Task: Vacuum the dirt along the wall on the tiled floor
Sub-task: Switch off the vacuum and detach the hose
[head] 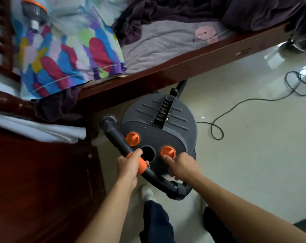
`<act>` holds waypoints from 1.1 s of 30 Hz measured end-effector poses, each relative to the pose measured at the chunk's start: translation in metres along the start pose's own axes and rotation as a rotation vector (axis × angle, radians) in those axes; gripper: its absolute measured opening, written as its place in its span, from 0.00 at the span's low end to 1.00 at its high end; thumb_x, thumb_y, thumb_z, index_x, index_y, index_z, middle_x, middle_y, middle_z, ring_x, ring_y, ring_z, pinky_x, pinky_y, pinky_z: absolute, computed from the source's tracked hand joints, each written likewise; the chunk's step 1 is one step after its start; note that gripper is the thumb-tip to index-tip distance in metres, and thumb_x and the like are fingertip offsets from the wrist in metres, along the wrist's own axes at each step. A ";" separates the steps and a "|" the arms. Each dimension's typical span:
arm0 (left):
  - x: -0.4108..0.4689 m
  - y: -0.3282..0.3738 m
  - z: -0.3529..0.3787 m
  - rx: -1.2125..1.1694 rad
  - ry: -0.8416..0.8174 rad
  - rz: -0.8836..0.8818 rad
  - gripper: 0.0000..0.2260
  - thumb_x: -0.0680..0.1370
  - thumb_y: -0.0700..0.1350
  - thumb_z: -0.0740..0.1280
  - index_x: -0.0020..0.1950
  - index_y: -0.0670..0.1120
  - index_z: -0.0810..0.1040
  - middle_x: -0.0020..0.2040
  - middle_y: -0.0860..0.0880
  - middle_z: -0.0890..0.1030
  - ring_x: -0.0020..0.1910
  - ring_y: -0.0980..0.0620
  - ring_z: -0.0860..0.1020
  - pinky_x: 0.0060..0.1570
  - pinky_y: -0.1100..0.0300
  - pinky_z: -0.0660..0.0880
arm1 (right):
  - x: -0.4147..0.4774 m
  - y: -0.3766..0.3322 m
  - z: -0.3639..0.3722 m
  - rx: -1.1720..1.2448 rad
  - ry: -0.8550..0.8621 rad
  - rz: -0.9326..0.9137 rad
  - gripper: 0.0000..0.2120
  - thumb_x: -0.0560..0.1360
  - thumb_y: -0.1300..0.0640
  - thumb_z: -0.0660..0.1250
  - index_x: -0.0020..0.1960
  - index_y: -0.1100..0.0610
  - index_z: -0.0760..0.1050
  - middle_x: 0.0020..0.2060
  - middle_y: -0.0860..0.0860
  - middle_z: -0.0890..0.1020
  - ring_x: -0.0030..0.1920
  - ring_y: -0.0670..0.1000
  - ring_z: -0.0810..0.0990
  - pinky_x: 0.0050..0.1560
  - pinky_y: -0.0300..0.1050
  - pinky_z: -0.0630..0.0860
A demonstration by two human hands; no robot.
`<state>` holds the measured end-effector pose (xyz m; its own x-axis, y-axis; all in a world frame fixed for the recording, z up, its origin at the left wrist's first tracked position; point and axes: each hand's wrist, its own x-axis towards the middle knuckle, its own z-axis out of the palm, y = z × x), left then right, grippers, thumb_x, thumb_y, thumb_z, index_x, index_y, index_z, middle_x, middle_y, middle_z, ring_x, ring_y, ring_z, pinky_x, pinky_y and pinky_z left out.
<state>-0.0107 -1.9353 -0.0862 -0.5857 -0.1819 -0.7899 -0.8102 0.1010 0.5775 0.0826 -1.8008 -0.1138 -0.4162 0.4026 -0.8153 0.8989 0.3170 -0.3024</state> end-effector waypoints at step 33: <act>0.038 0.032 -0.104 0.035 -0.104 -0.070 0.10 0.74 0.35 0.69 0.48 0.40 0.68 0.40 0.39 0.77 0.25 0.47 0.79 0.48 0.40 0.80 | 0.003 -0.144 0.048 -0.110 0.338 -0.129 0.21 0.76 0.36 0.60 0.46 0.55 0.71 0.42 0.54 0.82 0.42 0.57 0.81 0.42 0.49 0.74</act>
<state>-0.0557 -2.0402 -0.0762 -0.5257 -0.0872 -0.8462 -0.8484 0.1258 0.5142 -0.0412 -1.8865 -0.0969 -0.5628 0.6083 -0.5597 0.8240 0.4662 -0.3219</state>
